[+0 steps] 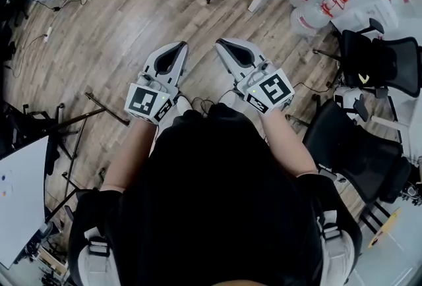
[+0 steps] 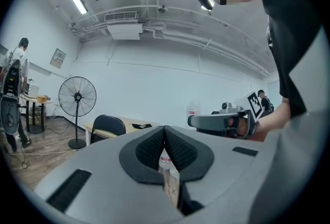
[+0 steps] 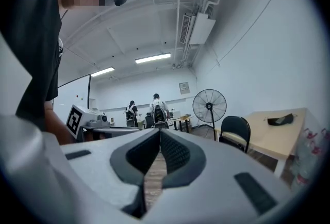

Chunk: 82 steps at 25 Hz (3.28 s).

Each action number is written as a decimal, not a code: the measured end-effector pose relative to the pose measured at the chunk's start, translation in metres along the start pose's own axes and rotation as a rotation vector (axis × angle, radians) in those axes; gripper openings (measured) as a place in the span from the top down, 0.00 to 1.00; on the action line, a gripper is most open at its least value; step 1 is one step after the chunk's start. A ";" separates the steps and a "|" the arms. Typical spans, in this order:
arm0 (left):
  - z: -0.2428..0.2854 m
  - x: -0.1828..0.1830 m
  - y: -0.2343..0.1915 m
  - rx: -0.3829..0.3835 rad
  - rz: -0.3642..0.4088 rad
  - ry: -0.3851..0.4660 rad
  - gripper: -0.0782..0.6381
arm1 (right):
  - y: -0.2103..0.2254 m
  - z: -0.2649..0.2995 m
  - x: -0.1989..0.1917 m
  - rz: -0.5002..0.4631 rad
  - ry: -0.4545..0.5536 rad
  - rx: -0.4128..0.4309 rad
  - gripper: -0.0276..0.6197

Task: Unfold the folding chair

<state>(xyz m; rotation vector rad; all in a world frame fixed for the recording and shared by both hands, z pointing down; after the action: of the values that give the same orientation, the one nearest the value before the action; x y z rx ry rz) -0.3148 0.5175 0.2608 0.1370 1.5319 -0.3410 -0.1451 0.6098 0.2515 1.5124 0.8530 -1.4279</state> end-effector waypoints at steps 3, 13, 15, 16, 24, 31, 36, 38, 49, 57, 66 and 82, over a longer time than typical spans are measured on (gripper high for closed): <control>0.010 -0.001 0.009 -0.004 0.000 -0.017 0.90 | 0.009 -0.010 -0.001 -0.004 -0.009 -0.004 0.95; 0.066 0.001 0.047 -0.003 0.052 -0.038 0.90 | 0.063 -0.047 -0.004 0.000 -0.024 -0.012 0.95; 0.079 0.001 0.053 0.007 0.062 -0.038 0.90 | 0.077 -0.054 -0.004 0.004 -0.024 -0.008 0.95; 0.084 0.001 0.056 0.013 0.066 -0.037 0.90 | 0.083 -0.057 -0.004 0.007 -0.024 -0.005 0.95; 0.114 0.002 0.065 0.027 0.089 -0.040 0.90 | 0.115 -0.061 0.001 0.013 -0.024 0.019 0.95; 0.151 -0.004 0.026 0.010 0.057 -0.035 0.90 | 0.146 -0.025 -0.004 0.003 -0.064 0.024 0.95; 0.185 0.000 -0.032 -0.007 0.040 -0.018 0.90 | 0.179 0.028 0.000 -0.008 -0.098 0.010 0.95; 0.202 0.006 -0.061 -0.015 0.027 -0.008 0.90 | 0.194 0.054 0.005 -0.012 -0.112 0.005 0.95; 0.254 0.037 -0.206 -0.075 0.118 -0.020 0.90 | 0.258 0.202 0.024 -0.012 -0.147 -0.026 0.95; 0.274 0.038 -0.262 -0.082 0.081 -0.023 0.90 | 0.286 0.251 0.022 -0.004 -0.186 -0.041 0.95; 0.328 0.038 -0.316 0.006 -0.025 -0.028 0.90 | 0.358 0.287 0.022 0.011 -0.192 0.008 0.95; 0.504 0.060 -0.375 0.243 0.003 -0.055 0.90 | 0.592 0.359 0.049 0.029 -0.214 0.189 0.95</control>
<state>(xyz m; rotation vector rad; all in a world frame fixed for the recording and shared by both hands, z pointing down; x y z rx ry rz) 0.0532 0.0044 0.2697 0.3182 1.4325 -0.5242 0.2561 0.0444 0.2919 1.4696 0.5778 -1.6522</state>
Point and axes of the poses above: the fingertips, and each gripper's own axes: z forward along the fingers, y to its right, x out of its top, the point moved 8 cm from there along -z, backward along the fingers, and after that the axes turned 1 degree about x, right-handed, at the moved point
